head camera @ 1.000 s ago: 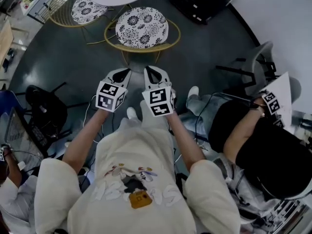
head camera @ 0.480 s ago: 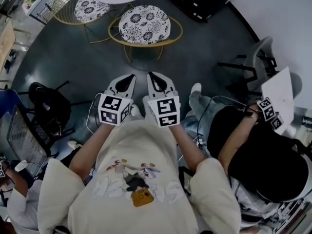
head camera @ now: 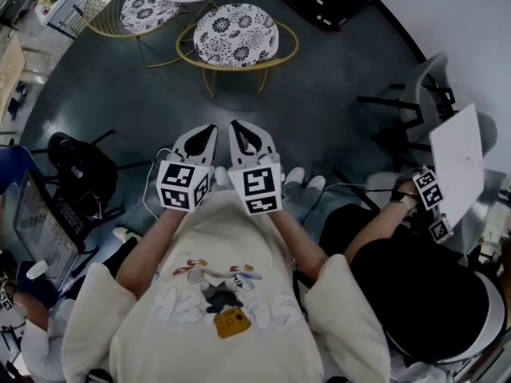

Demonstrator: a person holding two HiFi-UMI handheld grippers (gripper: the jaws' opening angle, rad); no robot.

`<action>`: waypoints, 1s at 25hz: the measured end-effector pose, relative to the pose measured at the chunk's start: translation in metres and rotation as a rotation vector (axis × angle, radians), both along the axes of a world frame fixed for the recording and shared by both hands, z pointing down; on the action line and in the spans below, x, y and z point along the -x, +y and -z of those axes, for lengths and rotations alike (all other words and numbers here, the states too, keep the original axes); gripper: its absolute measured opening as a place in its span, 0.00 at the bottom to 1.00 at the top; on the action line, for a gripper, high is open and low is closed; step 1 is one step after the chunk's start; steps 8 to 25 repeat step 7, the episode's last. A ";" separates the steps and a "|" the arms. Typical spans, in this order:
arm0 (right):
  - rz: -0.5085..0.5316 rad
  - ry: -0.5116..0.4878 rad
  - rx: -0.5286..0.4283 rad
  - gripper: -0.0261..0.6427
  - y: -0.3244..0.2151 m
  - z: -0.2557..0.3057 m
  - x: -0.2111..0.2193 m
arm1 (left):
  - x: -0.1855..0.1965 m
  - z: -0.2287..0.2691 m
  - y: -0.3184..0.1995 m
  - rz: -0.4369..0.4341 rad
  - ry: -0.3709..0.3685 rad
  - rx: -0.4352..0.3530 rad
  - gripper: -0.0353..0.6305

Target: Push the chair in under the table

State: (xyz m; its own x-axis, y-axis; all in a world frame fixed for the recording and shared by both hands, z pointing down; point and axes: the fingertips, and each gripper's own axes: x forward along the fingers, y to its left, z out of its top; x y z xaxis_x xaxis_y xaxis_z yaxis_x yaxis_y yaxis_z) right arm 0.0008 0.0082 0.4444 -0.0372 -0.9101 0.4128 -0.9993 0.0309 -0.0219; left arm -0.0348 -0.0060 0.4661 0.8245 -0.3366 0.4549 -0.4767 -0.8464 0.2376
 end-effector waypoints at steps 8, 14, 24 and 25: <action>-0.035 -0.042 0.009 0.05 0.007 -0.001 -0.027 | -0.026 0.010 0.009 0.012 0.001 -0.007 0.07; -0.035 -0.042 0.009 0.05 0.007 -0.001 -0.027 | -0.026 0.010 0.009 0.012 0.001 -0.007 0.07; -0.035 -0.042 0.009 0.05 0.007 -0.001 -0.027 | -0.026 0.010 0.009 0.012 0.001 -0.007 0.07; -0.035 -0.042 0.009 0.05 0.007 -0.001 -0.027 | -0.026 0.010 0.009 0.012 0.001 -0.007 0.07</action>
